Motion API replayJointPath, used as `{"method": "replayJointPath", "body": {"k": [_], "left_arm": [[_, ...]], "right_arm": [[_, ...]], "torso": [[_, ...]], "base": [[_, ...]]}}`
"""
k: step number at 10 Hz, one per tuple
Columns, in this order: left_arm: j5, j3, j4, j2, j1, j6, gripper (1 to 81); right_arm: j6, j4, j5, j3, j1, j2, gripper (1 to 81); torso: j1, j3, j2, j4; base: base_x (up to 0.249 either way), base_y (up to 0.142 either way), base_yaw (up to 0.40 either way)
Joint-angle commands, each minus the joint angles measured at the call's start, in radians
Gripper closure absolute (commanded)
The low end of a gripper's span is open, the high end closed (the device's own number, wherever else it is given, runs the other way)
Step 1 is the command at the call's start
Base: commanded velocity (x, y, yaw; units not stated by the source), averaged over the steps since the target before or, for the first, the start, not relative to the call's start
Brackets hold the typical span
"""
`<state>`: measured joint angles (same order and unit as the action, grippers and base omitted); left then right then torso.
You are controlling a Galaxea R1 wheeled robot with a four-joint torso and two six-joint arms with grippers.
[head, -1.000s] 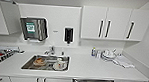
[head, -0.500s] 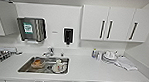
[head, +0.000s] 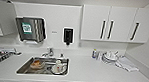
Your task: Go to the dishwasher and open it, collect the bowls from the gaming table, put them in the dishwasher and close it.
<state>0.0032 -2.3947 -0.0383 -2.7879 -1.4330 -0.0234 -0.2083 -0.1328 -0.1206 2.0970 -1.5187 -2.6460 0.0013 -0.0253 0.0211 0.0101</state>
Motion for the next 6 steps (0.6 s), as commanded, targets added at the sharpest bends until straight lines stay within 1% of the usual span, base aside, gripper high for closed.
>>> {"method": "replayJointPath", "body": {"k": [1, 3, 4, 5, 6], "left_arm": [[0.052, 0.008, -0.011, 0.013, 0.055, -0.003, 1.0], [0.049, 0.018, -0.012, 0.026, 0.044, -0.003, 1.0], [0.012, 0.045, -0.012, 0.053, 0.032, -0.003, 1.0], [-0.080, 0.101, -0.012, 0.102, 0.013, -0.003, 1.0], [-0.132, 0.153, -0.011, 0.149, 0.007, -0.001, 1.0]], "right_arm": [[0.001, -0.010, 0.038, -0.014, 0.045, 0.024, 1.0], [-0.003, -0.008, 0.038, -0.026, 0.044, 0.035, 1.0], [-0.008, -0.008, 0.038, -0.043, 0.042, 0.047, 1.0], [-0.011, -0.007, 0.036, -0.072, 0.044, 0.070, 1.0], [-0.011, -0.007, 0.036, -0.117, 0.044, 0.102, 1.0]], "torso": [[0.000, 0.000, 0.000, 0.000], [0.000, 0.000, 0.000, 0.000], [0.000, 0.000, 0.000, 0.000], [0.000, 0.000, 0.000, 0.000], [0.000, 0.000, 0.000, 0.000]], "base": [[0.000, 0.000, 0.000], [0.000, 0.000, 0.000], [0.000, 0.000, 0.000], [0.000, 0.000, 0.000], [0.000, 0.000, 0.000]]}}
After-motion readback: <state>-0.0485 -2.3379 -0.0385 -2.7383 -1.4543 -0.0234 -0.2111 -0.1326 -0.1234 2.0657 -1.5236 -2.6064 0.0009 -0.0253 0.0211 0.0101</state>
